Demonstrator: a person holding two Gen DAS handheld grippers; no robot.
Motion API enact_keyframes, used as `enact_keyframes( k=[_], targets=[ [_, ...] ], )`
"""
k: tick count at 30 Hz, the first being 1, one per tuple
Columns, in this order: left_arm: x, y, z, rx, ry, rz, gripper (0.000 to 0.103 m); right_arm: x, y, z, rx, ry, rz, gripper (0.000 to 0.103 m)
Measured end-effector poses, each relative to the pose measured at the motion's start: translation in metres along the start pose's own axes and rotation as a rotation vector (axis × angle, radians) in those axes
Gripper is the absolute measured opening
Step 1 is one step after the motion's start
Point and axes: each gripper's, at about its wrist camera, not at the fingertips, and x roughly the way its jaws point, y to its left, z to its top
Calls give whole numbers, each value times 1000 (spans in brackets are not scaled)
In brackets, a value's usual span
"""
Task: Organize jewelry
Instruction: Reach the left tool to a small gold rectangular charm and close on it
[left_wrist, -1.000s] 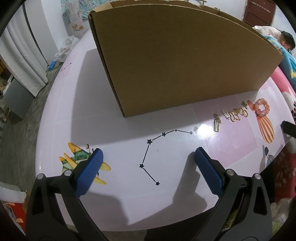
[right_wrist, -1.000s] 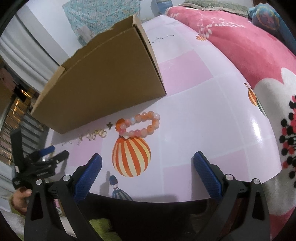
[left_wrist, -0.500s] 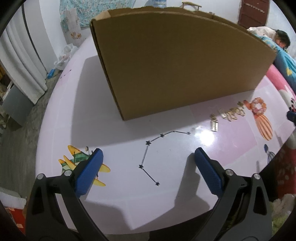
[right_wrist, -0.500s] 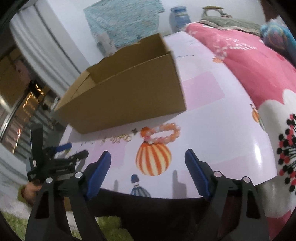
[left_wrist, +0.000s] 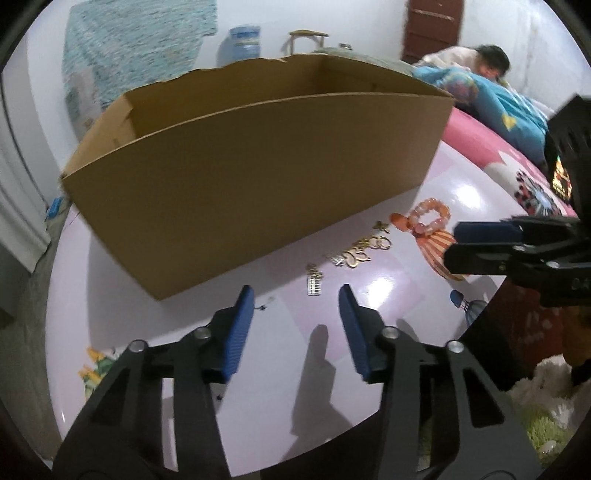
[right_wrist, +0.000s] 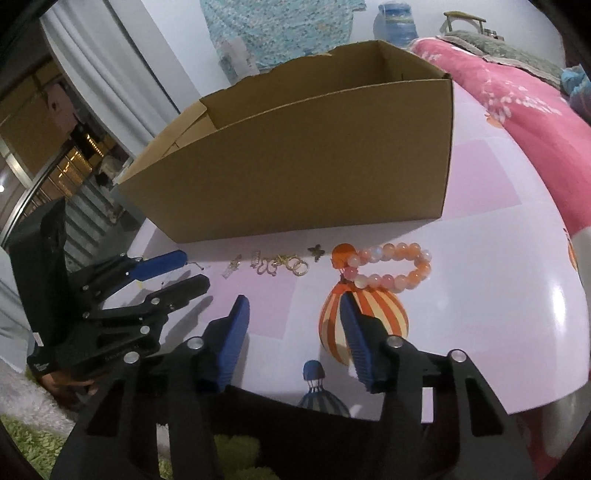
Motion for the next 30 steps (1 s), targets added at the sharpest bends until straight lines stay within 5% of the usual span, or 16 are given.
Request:
enact_keyframes(
  k=[16,23,30],
  targets=[
    [10,-5,8,38,20,-28,26,19,-3,11,-7,44,77,33],
    [9,-6,6,41,32,-32,26,9,-41,9,110,5,-46,31],
    [9,-9,5,42,43,-23,26,-5,-45,1,141,-26,-16,31]
  ],
)
